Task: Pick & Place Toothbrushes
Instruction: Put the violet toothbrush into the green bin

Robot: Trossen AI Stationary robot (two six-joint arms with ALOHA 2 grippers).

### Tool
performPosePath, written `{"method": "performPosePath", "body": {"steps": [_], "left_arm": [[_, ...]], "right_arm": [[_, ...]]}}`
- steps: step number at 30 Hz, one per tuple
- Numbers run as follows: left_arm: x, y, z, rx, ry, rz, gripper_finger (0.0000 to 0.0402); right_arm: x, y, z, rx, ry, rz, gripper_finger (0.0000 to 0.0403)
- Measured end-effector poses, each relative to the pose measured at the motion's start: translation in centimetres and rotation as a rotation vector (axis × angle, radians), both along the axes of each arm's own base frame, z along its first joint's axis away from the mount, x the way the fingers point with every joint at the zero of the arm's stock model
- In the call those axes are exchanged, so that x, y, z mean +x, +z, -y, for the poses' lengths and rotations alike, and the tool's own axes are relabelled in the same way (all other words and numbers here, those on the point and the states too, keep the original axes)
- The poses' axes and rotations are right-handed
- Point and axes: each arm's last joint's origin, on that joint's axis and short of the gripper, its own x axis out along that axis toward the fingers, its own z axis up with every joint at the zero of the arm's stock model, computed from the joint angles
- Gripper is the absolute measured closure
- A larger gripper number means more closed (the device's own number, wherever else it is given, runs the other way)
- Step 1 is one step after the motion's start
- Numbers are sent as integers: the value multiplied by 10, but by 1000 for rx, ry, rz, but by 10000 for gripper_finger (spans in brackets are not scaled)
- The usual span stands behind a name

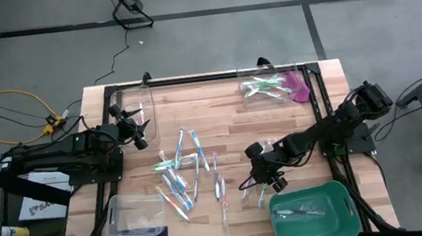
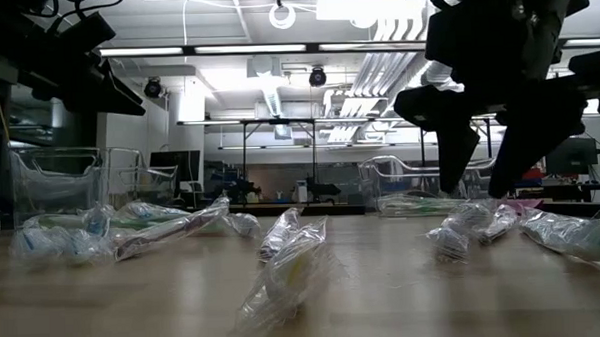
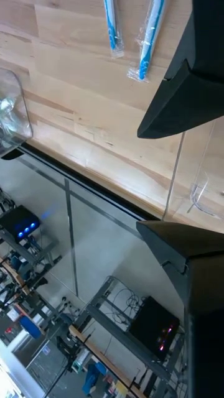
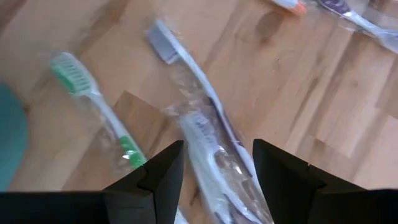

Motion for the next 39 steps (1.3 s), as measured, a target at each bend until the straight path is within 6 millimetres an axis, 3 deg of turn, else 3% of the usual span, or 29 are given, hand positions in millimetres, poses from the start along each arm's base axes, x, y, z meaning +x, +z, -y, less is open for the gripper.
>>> {"method": "performPosePath", "body": {"steps": [10,19,28,39], "left_arm": [[0,0,0,0,1,-1,181],[0,0,0,-3,-7,0,181],[0,0,0,-4,-8,1,181],[0,0,0,-4,-9,0,181]], "right_arm": [[-3,-2,2,-21,-6,-30,218],[-13,-6,8,-227,112,-116,218],[-12,-6,10,-277,168,-103,218],[-11,-6,14,-248,162,-111,279]]}}
